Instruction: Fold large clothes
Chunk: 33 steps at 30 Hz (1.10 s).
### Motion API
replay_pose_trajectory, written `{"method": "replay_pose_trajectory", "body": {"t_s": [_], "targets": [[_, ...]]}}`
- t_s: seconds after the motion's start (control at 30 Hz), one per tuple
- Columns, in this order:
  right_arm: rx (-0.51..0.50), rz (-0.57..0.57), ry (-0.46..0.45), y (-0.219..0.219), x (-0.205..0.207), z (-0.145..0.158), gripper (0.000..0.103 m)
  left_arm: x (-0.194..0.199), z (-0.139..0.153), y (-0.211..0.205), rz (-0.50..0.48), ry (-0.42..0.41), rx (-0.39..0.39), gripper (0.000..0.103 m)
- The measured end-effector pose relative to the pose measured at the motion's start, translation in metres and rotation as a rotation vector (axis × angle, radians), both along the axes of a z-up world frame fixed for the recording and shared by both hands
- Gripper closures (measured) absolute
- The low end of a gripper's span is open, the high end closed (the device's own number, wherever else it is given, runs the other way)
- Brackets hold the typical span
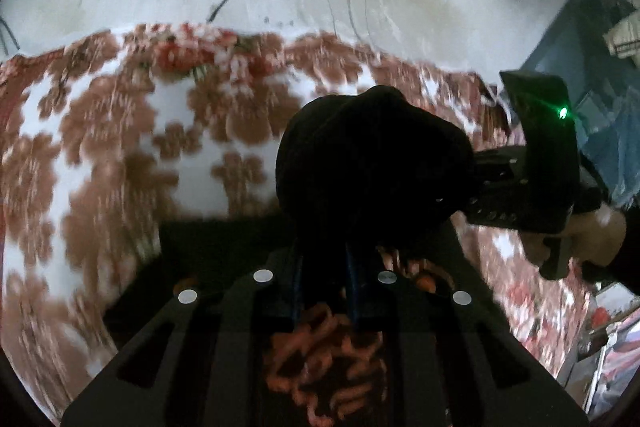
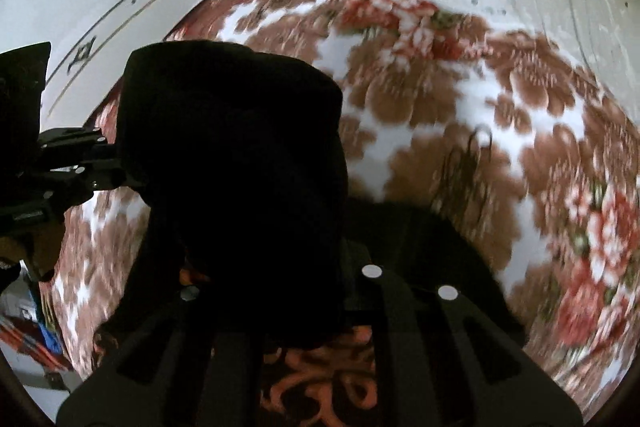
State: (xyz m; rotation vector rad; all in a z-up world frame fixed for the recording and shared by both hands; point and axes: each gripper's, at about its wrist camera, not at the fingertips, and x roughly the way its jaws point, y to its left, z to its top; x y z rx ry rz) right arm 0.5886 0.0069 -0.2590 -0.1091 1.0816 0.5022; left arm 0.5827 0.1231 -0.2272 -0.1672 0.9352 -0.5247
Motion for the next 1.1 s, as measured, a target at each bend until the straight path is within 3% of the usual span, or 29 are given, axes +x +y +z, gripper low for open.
{"method": "replay_pose_trajectory", "body": {"t_s": [0.1, 0.2, 0.37, 0.47, 0.57, 0.63, 0.7, 0.73, 0.77, 0.87, 0.9, 0.97, 1.03, 1.1], "targets": [[-0.014, 0.004, 0.031, 0.005, -0.045, -0.022, 0.092, -0.041, -0.028, -0.011, 0.005, 0.042, -0.005, 0.087], [0.007, -0.027, 0.077, 0.008, -0.089, -0.048, 0.092, -0.078, -0.059, -0.012, 0.07, 0.115, -0.099, 0.088], [-0.037, -0.032, 0.098, 0.01, -0.146, -0.097, 0.091, -0.131, -0.105, -0.035, 0.082, 0.158, -0.018, 0.087], [-0.087, -0.021, 0.024, 0.012, -0.17, -0.108, 0.09, -0.153, -0.12, -0.04, 0.096, 0.157, 0.007, 0.083], [-0.108, -0.011, -0.001, 0.015, -0.187, -0.117, 0.087, -0.166, -0.127, -0.045, 0.086, 0.161, 0.03, 0.072], [-0.098, -0.026, 0.019, 0.013, -0.194, -0.122, 0.086, -0.172, -0.132, -0.046, 0.069, 0.173, 0.047, 0.057], [-0.083, -0.029, 0.024, 0.01, -0.202, -0.124, 0.084, -0.177, -0.134, -0.045, 0.044, 0.176, 0.048, 0.032], [-0.08, -0.028, 0.026, 0.009, -0.206, -0.124, 0.083, -0.18, -0.133, -0.045, 0.03, 0.177, 0.048, 0.027], [-0.078, -0.025, 0.028, 0.009, -0.21, -0.124, 0.079, -0.184, -0.133, -0.046, 0.019, 0.175, 0.055, 0.021], [-0.059, 0.003, 0.026, 0.009, -0.227, -0.118, 0.051, -0.199, -0.128, -0.047, -0.014, 0.167, 0.104, 0.016], [-0.064, 0.013, 0.013, 0.01, -0.233, -0.116, 0.027, -0.205, -0.128, -0.046, -0.017, 0.167, 0.113, 0.015], [-0.08, 0.027, -0.031, 0.011, -0.248, -0.111, 0.01, -0.211, -0.128, -0.043, -0.015, 0.177, 0.109, 0.015], [-0.059, 0.033, -0.049, 0.005, -0.258, -0.11, 0.01, -0.216, -0.131, -0.038, -0.007, 0.191, 0.112, 0.015], [-0.061, 0.013, -0.004, -0.003, -0.258, -0.115, 0.01, -0.218, -0.13, -0.033, 0.011, 0.206, 0.123, 0.015]]}}
